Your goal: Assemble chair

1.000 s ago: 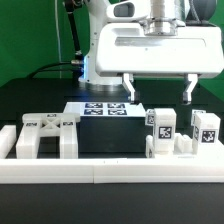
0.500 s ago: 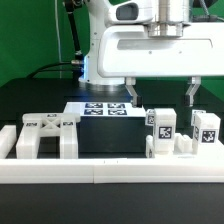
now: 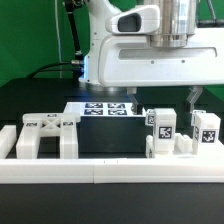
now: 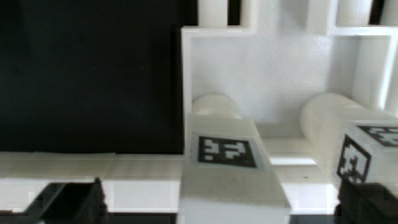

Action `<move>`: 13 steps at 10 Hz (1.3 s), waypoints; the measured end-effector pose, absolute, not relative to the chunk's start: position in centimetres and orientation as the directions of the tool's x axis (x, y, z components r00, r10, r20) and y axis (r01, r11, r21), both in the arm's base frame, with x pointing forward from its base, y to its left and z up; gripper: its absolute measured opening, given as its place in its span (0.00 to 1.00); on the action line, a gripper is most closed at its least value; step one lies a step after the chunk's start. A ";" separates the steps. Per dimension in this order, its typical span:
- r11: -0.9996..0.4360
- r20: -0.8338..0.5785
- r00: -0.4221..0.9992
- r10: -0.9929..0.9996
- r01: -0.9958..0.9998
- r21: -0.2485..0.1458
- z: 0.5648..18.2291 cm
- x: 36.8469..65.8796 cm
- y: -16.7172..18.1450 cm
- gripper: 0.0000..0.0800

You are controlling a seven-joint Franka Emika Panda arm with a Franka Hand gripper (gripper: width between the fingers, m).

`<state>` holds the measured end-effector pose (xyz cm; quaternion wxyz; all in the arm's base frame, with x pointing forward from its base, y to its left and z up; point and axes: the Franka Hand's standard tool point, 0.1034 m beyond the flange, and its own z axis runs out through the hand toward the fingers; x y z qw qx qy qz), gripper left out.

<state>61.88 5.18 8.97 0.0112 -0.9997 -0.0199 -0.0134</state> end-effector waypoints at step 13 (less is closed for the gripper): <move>-0.965 0.035 0.964 -0.263 -0.262 -0.032 8.8 62.7 5.4 0.36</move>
Offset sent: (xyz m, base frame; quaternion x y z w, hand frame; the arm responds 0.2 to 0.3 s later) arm 0.0069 0.0046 -0.0030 0.0137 0.0175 -0.0027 0.9997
